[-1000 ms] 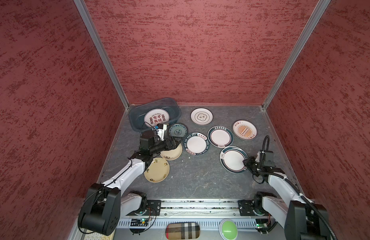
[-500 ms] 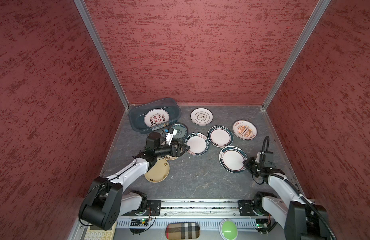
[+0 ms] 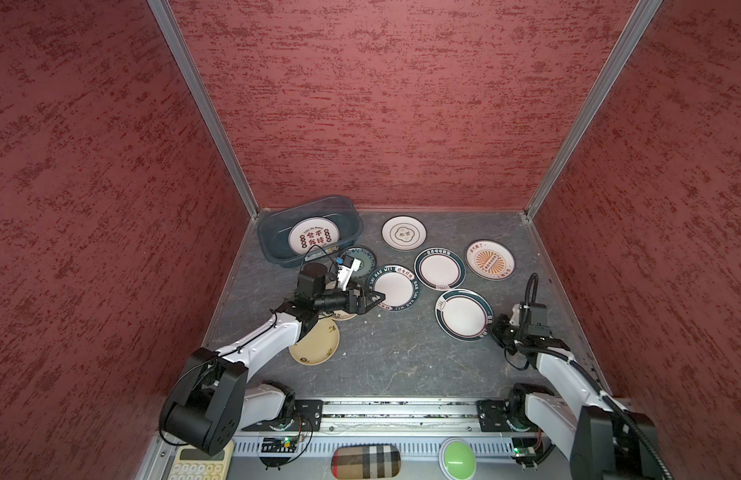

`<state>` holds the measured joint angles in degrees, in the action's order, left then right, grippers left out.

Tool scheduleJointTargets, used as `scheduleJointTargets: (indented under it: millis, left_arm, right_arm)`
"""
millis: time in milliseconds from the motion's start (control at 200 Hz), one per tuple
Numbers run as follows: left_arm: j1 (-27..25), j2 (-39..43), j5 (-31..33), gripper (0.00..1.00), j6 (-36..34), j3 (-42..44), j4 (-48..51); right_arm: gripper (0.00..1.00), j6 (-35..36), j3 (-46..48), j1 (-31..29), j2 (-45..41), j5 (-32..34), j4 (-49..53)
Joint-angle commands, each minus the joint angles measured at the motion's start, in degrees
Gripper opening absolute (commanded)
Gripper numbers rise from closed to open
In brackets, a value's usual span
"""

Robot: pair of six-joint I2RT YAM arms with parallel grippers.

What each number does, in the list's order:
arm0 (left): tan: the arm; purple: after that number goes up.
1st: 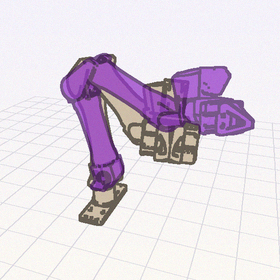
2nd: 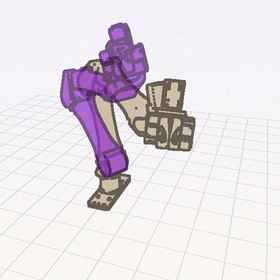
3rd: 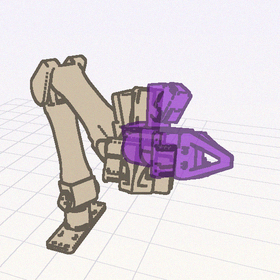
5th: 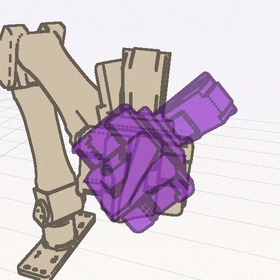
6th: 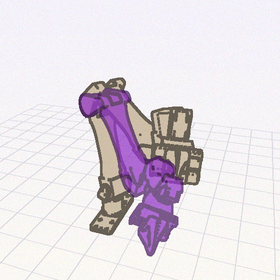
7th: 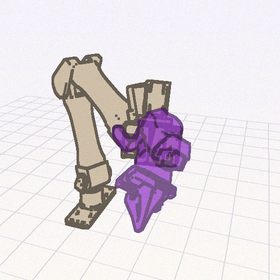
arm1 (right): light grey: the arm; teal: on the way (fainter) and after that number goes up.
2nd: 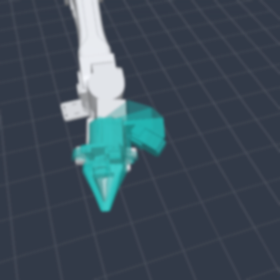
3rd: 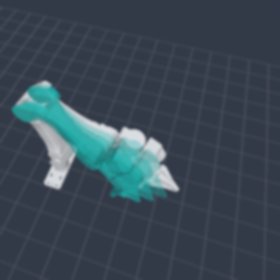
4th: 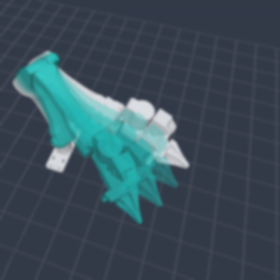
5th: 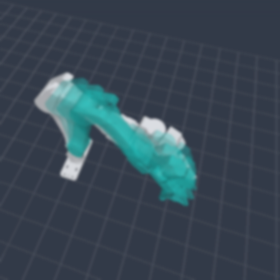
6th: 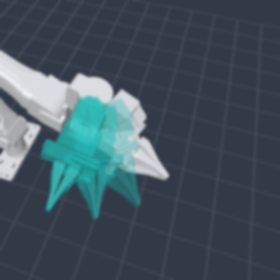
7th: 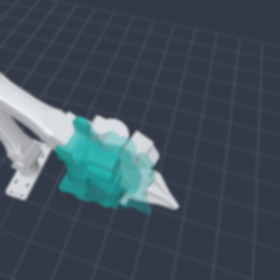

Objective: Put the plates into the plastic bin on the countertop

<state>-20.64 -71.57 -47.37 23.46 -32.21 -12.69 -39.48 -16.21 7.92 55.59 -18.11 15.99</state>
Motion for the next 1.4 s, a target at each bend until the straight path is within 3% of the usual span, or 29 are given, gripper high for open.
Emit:
scheduleJointTargets:
  millis: [0,185,797,1097,1393]
  left_arm:
    - [-0.35,-0.28,1.05,0.99,-0.88,-1.04,-0.50]
    - [-0.36,-0.52,2.37,0.99,-0.27,-0.89,-0.57]
    - [-0.45,-1.80,5.10,0.99,0.95,-1.89,-1.16]
    - [-0.54,-3.02,7.62,1.00,3.87,-3.64,-3.44]
    - [-0.43,-2.35,10.98,0.99,6.50,-3.84,-4.76]
  right_arm:
    - [0.08,-0.45,1.26,-0.01,0.00,2.82,3.72]
    - [0.03,-0.91,1.23,0.01,-1.06,3.47,4.41]
    - [0.00,-2.93,1.02,0.07,-11.04,9.06,8.57]
    - [0.00,-2.92,-2.31,0.04,-16.16,5.68,10.46]
    - [0.00,-4.10,-7.14,0.00,-15.54,0.81,9.90]
